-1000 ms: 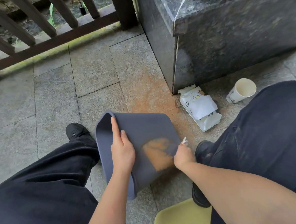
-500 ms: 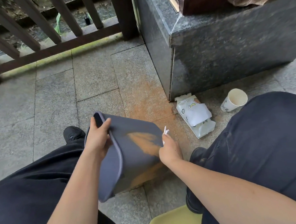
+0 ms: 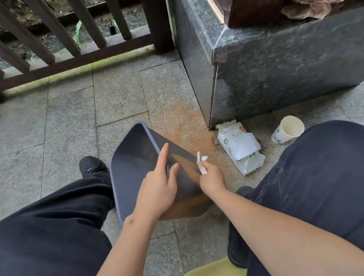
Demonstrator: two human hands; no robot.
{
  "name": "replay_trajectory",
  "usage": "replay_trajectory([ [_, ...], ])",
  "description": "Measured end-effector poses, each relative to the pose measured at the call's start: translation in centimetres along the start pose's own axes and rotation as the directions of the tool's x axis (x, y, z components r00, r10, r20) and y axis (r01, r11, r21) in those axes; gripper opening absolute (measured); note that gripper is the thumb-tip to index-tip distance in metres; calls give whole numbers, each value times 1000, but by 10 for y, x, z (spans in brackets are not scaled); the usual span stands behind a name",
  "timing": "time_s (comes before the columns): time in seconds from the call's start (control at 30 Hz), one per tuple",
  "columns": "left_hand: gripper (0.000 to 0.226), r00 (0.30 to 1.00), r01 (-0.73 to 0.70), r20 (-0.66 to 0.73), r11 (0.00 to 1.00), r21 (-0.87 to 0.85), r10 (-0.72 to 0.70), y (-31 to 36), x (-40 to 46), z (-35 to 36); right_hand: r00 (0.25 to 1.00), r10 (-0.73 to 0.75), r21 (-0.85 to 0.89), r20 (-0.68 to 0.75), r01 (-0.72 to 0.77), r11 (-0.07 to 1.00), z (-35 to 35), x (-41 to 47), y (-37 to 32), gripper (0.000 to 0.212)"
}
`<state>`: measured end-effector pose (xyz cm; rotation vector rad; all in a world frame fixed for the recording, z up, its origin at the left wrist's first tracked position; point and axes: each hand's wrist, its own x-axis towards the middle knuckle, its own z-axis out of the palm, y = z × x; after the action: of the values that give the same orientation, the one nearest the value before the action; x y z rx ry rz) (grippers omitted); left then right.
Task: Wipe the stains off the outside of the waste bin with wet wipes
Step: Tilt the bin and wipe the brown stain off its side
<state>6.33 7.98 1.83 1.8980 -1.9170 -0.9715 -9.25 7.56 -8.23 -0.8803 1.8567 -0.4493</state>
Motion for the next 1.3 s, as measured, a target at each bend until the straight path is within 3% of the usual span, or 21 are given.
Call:
replay_trajectory([
  [0.13,72,990,139,-12,990,-33,-139,-25,4,-20,993,83,50,-80,-79,996,-4,10,2,53],
  [0.2,63,975,200,-89,978,-61,-205,-32,7,-22,992,113,86,-59,-108,990,-2,10,6,45],
  [0.27,52,949,233,-190,965,-117,-252,-38,8,-22,988,156,293,2,-149,944,0,8,4,30],
  [0.3,49,937,240,-227,961,-138,-267,-41,8,-23,982,181,474,52,-184,861,-1,7,1,26],
  [0.37,49,926,247,-251,955,-164,-283,-46,10,-25,966,166,760,200,-260,596,-10,9,-7,36],
  [0.43,51,927,247,-243,954,-171,-284,-48,13,-26,935,21,858,354,-333,390,-19,13,-16,56],
  [0.5,51,929,234,-254,958,-163,-270,-49,14,-26,879,-159,867,451,-388,312,-27,13,-28,63],
  [0.57,51,930,224,-265,964,-143,-255,-49,15,-25,833,-263,862,487,-409,300,-31,12,-35,63],
  [0.67,52,931,229,-257,963,-144,-260,-49,16,-25,808,-307,856,502,-415,308,-32,9,-35,63],
  [0.73,52,932,232,-245,958,-166,-268,-49,16,-25,827,-247,839,504,-402,367,-26,8,-33,61],
  [0.77,53,935,229,-235,958,-175,-266,-49,16,-25,864,-176,811,473,-348,470,-23,8,-33,58],
  [0.8,53,938,226,-224,958,-178,-263,-50,15,-24,914,-94,725,394,-247,643,-20,7,-34,54],
  [0.83,54,940,226,-217,958,-177,-262,-50,13,-24,965,-29,551,261,-123,826,-17,7,-34,48],
  [0.87,55,942,225,-212,958,-179,-261,-50,11,-25,993,-19,337,115,-21,941,-14,8,-33,42],
  [0.9,56,943,224,-209,957,-185,-261,-51,9,-25,999,-44,163,21,40,986,-10,10,-29,40],
  [1.03,62,949,232,-166,950,-210,-268,-49,-1,-29,1000,21,-83,16,-19,996,5,21,-12,46],
  [1.2,65,971,191,-104,960,-203,-215,-51,-6,-25,998,39,-204,57,-26,979,21,18,-10,52],
  [1.3,65,980,168,-74,969,-184,-184,-50,-4,-25,989,-22,-194,148,51,980,26,16,-23,56],
])
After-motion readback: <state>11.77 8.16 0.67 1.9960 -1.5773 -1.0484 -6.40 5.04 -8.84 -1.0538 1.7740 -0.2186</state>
